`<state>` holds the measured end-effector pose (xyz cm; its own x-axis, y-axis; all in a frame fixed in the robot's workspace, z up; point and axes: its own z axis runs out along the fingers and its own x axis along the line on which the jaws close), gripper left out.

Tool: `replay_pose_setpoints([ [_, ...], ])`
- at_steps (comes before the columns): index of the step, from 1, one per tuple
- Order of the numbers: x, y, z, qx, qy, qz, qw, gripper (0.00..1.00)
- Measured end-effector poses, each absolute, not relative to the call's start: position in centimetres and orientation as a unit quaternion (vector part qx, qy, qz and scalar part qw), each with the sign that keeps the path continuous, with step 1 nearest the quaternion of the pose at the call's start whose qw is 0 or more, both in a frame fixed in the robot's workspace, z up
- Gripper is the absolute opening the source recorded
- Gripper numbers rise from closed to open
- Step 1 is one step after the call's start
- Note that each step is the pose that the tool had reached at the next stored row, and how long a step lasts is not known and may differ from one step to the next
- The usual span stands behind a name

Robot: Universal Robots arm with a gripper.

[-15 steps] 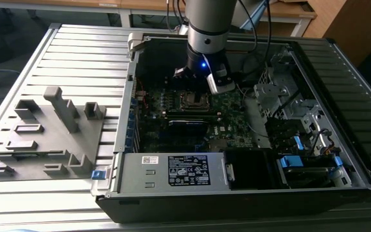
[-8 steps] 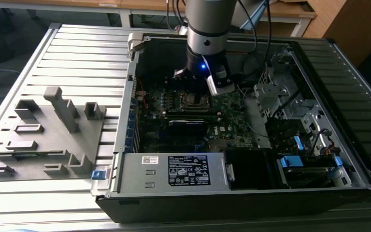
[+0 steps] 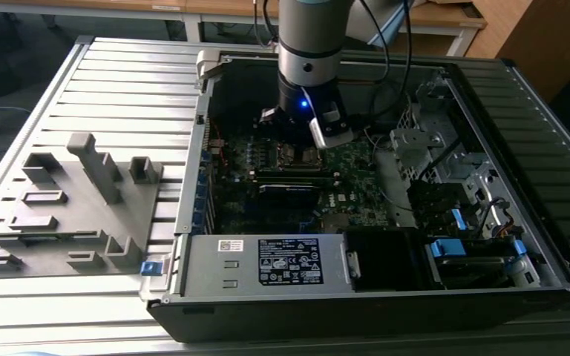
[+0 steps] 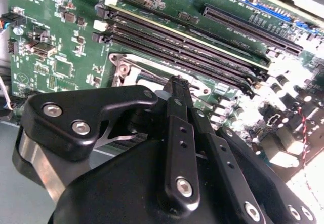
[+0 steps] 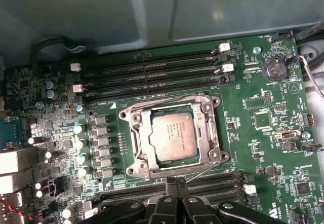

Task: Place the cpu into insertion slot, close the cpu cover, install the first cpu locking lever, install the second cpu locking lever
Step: 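Install the second cpu locking lever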

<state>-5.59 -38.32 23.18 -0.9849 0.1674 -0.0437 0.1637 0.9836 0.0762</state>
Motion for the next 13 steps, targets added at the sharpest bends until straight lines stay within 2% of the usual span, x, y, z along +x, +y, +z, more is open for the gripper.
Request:
replay_pose_setpoints([
  [13,-6.59,-38.32,22.96,0.081,0.996,0.037,0.025,0.11],
])
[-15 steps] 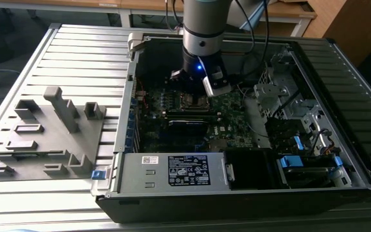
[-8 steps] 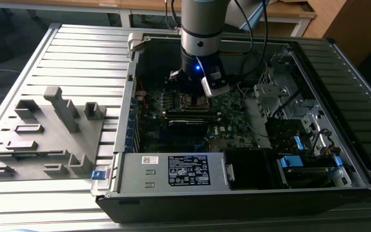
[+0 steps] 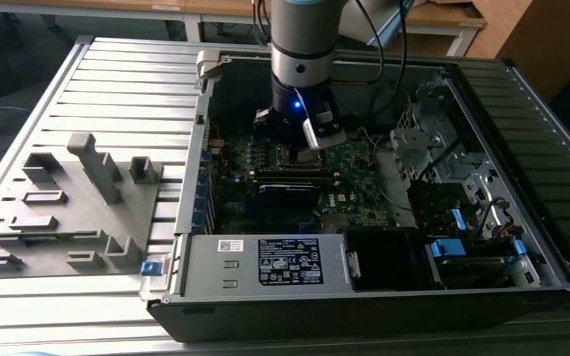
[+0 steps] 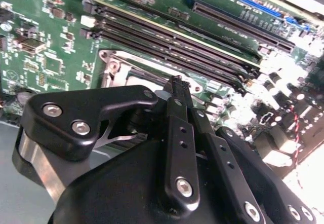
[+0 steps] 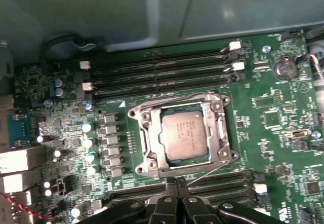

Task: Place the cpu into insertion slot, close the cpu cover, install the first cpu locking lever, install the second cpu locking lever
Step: 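Install the second cpu locking lever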

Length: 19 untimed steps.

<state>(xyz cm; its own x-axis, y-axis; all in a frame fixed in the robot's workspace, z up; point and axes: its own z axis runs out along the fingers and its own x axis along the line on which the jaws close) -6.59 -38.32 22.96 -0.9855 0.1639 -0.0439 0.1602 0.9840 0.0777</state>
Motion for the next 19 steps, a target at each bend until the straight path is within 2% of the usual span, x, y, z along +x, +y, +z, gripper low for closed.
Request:
replay_pose_setpoints([
  [19,-7.58,-38.36,22.01,0.081,0.996,0.037,0.026,0.11],
])
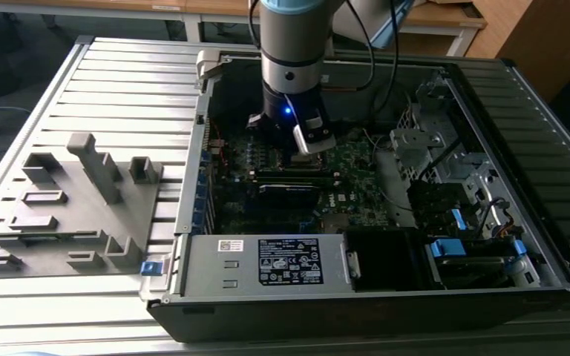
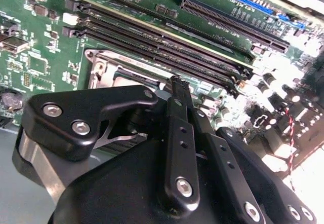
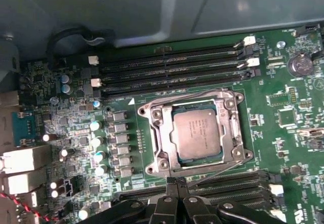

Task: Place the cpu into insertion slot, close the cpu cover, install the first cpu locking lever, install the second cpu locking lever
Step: 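Install the second cpu locking lever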

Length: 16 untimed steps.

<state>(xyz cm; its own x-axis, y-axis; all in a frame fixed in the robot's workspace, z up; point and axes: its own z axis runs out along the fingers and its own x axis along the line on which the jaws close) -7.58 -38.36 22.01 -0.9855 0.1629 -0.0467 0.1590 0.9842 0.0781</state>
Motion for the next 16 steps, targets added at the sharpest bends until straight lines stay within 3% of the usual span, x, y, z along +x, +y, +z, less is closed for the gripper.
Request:
replay_pose_setpoints([
  [16,-8.04,-38.46,20.96,0.081,0.996,0.037,0.026,0.11],
])
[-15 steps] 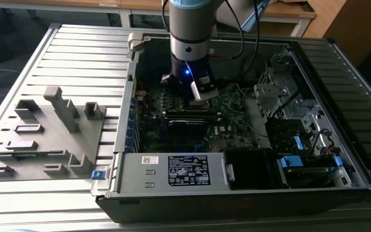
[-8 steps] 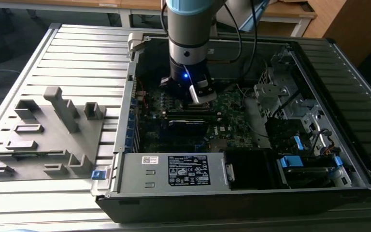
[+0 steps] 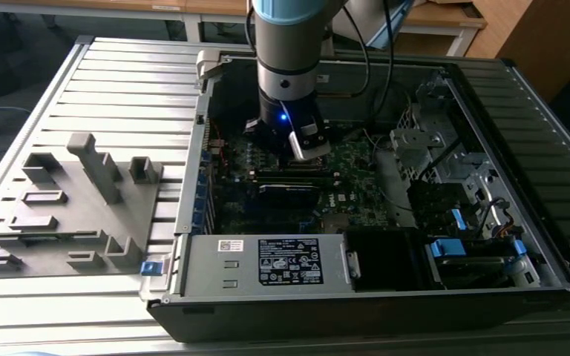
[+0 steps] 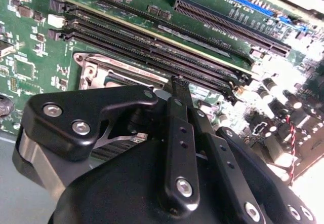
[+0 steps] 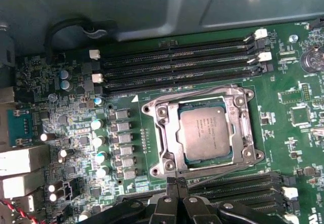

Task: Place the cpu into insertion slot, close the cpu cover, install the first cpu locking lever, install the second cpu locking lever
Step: 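Install the second cpu locking lever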

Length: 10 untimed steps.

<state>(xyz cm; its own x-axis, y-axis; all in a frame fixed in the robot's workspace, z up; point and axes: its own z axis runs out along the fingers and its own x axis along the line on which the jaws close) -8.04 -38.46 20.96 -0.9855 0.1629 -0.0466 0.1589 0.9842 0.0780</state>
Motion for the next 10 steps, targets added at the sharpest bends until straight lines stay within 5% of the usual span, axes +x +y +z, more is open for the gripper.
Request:
replay_pose_setpoints([
  [10,-8.21,-38.64,20.91,0.081,0.995,0.054,0.025,0.11],
])
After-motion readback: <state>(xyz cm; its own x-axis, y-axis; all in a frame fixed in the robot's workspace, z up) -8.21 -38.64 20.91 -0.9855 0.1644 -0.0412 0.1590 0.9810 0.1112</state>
